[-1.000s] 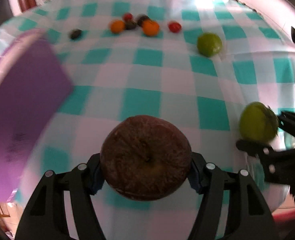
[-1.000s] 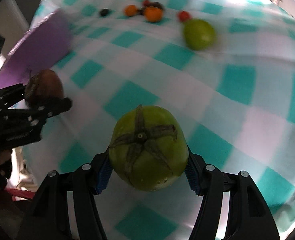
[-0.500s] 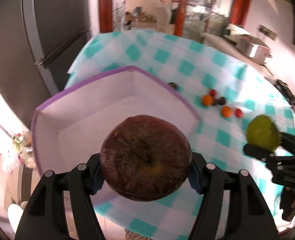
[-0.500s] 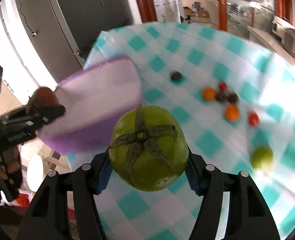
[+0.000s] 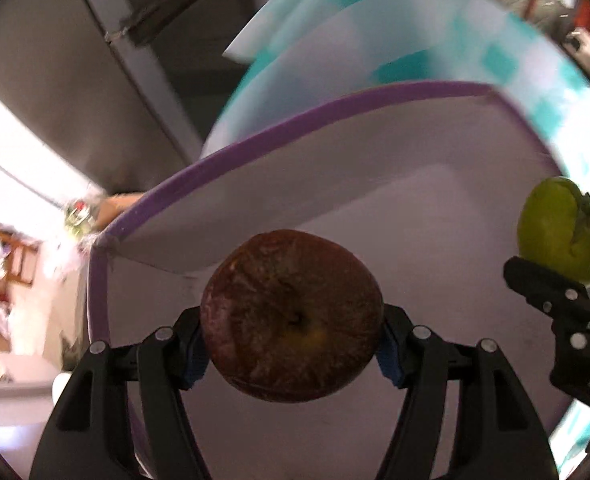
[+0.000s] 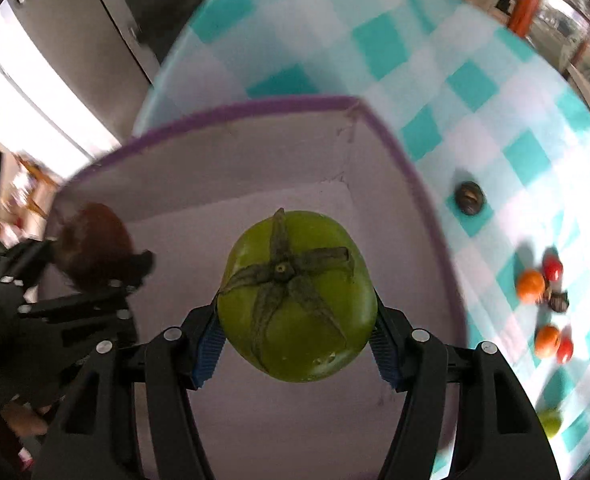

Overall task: Organize fruits
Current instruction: 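Carry both fruits over the purple-rimmed box and open both tools to drop them, then withdraw both tools from the box back over the table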

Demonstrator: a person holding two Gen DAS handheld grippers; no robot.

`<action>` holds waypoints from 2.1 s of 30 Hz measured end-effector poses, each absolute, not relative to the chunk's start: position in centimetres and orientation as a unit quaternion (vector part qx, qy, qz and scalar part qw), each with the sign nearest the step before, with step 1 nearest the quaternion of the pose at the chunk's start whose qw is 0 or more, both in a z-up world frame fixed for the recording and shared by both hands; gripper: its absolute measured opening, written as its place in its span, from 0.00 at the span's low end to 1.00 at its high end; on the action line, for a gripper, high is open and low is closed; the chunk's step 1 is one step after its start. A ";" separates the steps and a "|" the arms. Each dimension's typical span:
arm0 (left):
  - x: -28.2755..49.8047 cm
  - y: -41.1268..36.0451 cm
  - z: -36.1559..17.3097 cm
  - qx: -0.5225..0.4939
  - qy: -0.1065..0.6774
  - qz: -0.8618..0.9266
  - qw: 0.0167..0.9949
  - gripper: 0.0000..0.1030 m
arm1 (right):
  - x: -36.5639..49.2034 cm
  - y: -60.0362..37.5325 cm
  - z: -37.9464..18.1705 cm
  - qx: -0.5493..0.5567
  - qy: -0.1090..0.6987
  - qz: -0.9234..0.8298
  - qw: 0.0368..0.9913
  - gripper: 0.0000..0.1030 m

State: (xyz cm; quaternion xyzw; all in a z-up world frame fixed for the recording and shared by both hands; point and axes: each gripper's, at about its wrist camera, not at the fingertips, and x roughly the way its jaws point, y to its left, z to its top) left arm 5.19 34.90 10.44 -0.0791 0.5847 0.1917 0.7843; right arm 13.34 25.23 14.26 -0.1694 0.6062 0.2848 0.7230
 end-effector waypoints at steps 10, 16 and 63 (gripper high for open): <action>5.0 36.6 6.9 -0.100 0.628 0.206 0.744 0.65 | 14.3 30.5 8.1 -0.250 0.632 0.278 0.679 0.60; 4.3 37.5 5.4 -0.127 0.653 0.187 0.723 0.65 | 15.0 28.3 6.3 -0.211 0.655 0.256 0.679 0.64; 6.3 -1.9 16.2 0.040 0.461 0.003 0.887 0.99 | 2.3 -21.5 7.6 0.110 0.539 -0.013 0.835 0.83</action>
